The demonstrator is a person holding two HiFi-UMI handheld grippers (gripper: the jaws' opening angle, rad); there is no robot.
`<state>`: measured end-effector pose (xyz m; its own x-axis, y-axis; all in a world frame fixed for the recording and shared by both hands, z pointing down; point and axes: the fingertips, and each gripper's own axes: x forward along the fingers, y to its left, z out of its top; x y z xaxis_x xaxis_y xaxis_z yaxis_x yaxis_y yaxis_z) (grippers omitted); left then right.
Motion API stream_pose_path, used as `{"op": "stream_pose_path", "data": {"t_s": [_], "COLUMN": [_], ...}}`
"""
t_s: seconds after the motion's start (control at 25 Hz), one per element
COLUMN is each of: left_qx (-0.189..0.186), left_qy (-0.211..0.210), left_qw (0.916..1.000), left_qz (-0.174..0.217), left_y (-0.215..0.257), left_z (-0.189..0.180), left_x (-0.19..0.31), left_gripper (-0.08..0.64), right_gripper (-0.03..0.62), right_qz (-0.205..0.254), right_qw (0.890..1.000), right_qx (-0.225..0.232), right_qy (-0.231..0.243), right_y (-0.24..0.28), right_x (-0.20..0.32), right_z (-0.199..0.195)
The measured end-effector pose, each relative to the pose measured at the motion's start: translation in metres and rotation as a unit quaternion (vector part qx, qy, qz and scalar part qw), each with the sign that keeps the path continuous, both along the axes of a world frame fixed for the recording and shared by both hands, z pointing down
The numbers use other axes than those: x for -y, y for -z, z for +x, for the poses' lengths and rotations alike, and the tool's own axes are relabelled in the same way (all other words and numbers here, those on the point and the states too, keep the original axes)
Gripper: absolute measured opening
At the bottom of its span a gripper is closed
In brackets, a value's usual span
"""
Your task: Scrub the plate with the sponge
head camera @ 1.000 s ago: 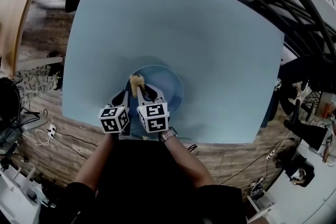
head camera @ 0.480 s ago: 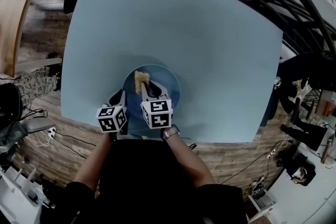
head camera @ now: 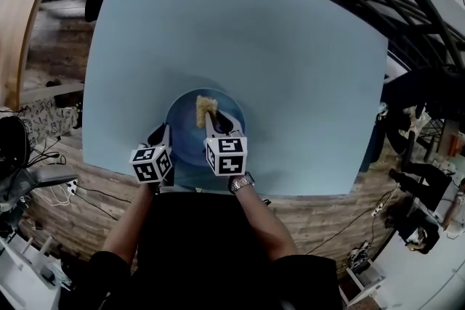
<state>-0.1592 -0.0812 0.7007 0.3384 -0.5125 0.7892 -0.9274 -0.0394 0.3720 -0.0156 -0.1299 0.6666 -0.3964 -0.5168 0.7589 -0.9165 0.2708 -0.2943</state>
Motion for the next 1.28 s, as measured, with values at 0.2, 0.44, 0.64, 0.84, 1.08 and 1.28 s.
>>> {"op": "stream_pose_path", "data": {"t_s": [0.2,0.44,0.64,0.84,1.08,1.28], "left_qx": [0.002,0.004,0.006,0.007,0.006,0.006], "left_qy": [-0.002,-0.002,-0.004,-0.006,-0.008,-0.007], "left_qw": [1.0,1.0,1.0,1.0,0.9999,0.9999], "left_qz": [0.0,0.003,0.003,0.004,0.005,0.005], "left_y": [0.0,0.002,0.0,0.001,0.001,0.001], "left_z": [0.0,-0.003,-0.003,-0.004,-0.003,-0.001], "left_x": [-0.001,0.001,0.001,0.001,0.003,0.002], "left_gripper": [0.005,0.005,0.005,0.005,0.005,0.005], "right_gripper": [0.066,0.066,0.066,0.066,0.066,0.066], "right_qz": [0.002,0.002,0.002,0.001,0.001,0.001], "right_qw": [1.0,0.999,0.999,0.998,0.998,0.997], "right_qx": [-0.007,-0.018,-0.026,-0.037,-0.046,-0.041], "right_qy": [-0.015,-0.029,-0.037,-0.047,-0.051,-0.061], "right_y": [0.0,0.003,0.002,0.004,0.004,0.013], "right_x": [-0.002,-0.002,-0.006,-0.009,-0.013,-0.016], "right_z": [0.017,0.031,0.042,0.053,0.063,0.065]}}
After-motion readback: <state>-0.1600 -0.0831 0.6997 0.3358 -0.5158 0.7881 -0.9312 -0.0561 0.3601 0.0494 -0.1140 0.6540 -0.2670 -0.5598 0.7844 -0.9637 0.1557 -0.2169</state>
